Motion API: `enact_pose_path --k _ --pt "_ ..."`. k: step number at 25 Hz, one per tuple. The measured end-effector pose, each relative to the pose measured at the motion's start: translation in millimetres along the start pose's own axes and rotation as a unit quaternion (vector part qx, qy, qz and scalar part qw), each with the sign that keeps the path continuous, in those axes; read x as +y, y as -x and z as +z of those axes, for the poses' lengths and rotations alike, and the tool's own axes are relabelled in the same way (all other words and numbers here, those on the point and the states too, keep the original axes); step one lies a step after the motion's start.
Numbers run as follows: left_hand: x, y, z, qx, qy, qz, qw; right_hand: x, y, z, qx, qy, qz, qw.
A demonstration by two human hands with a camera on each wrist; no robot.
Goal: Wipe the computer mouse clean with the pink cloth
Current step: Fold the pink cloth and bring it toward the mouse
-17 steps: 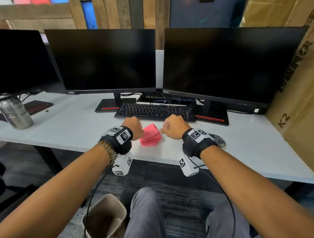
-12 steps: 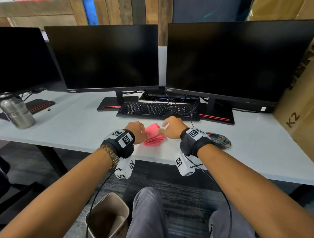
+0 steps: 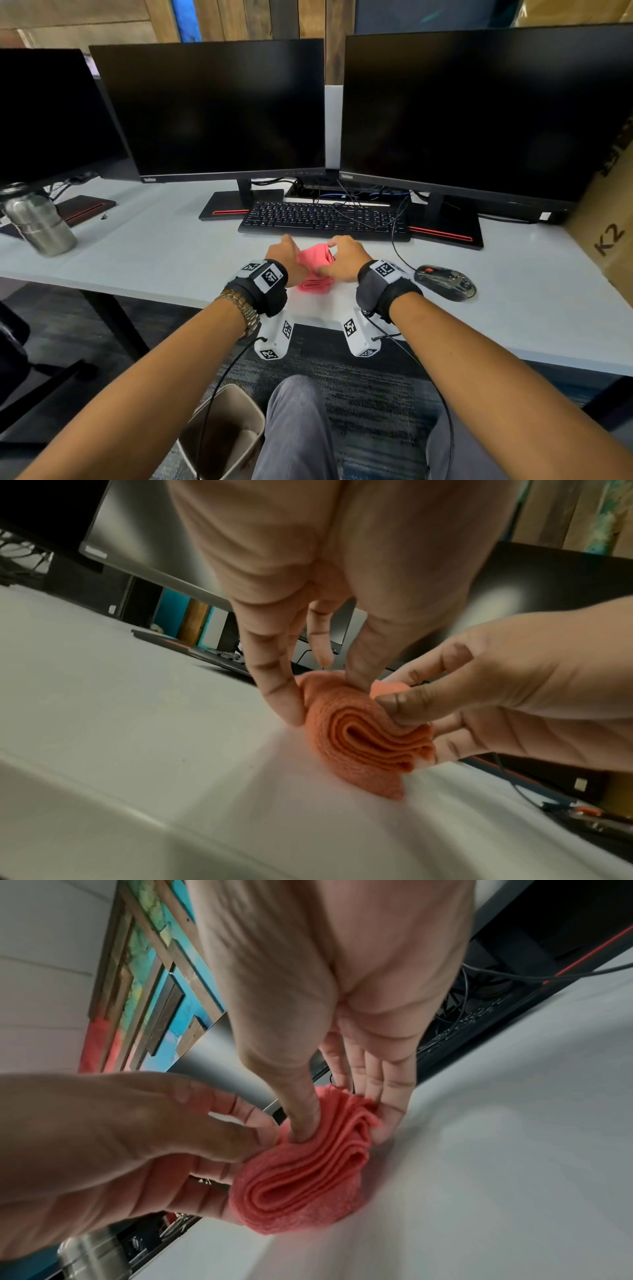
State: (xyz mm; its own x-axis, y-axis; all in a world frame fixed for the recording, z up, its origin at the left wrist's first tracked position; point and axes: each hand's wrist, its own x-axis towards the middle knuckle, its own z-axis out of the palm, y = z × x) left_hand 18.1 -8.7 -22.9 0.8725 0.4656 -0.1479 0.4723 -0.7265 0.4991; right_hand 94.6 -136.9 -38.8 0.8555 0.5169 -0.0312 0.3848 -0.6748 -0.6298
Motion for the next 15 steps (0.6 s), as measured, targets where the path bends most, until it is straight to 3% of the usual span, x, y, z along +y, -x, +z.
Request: enact_pose_path --k 3,8,15 --pt "-3.0 0.1 -4.5 -0.006 0.12 -0.013 0.993 2.8 4.7 -8.4 -0.007 -0.023 -0.025 0.999" --pt "0.1 3.0 -10.6 0.031 0.229 0.057 0.971 11.2 18.8 -26.6 0.033 -0.065 -0.072 0.995" --pt "28.6 23.6 -20.8 0.031 0.222 0.192 0.956 30.5 45.4 -57.8 0.075 -0.067 -0.095 0.99"
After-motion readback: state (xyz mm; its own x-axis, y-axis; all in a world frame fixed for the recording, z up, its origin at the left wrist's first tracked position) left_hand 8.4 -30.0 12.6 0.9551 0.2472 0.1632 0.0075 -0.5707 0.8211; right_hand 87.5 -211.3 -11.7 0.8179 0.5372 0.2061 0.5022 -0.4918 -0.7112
